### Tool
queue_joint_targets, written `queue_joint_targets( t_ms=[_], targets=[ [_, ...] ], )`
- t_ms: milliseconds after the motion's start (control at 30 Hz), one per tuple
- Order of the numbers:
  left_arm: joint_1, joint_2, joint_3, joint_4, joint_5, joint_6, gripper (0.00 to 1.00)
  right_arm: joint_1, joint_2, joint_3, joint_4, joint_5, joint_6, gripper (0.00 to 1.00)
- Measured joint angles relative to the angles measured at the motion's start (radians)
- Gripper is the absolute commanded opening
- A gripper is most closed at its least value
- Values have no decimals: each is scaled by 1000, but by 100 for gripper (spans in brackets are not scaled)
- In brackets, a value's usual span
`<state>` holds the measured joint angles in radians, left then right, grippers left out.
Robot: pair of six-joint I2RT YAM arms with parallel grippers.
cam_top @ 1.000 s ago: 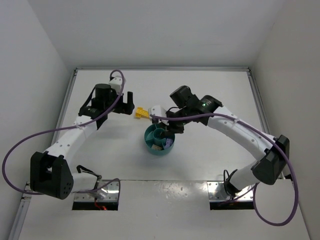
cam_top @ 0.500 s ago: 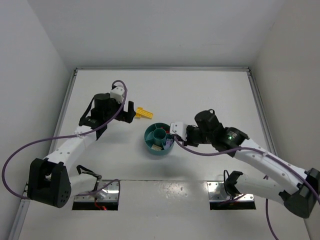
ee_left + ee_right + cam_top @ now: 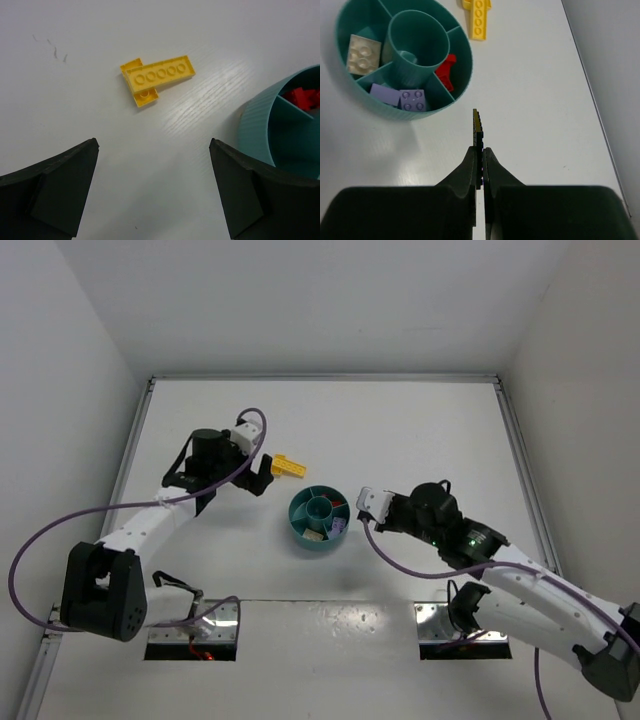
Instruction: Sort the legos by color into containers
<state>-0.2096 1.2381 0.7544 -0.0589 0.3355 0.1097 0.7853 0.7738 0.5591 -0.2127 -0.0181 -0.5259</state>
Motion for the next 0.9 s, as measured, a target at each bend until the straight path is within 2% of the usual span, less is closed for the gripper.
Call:
queue_joint_targets(
  t_ms=[233,467,600,767,900],
  targets=[
    [0,60,-11,-21,40,63,100,-57,116,-11,147,52,-9,0],
    [36,156,34,-22,112,68,100,-202,290,33,235,-59,-41,0],
    [66,157,52,-16,172,90,100,-281,463,174,253,-158,-51,0],
    [99,157,55,-16,278,129,100,-368,639,391,243,-362,-85,0],
    [105,165,64,-41,367,163,100,-437,766,613,63,-614,-207,0]
  ],
)
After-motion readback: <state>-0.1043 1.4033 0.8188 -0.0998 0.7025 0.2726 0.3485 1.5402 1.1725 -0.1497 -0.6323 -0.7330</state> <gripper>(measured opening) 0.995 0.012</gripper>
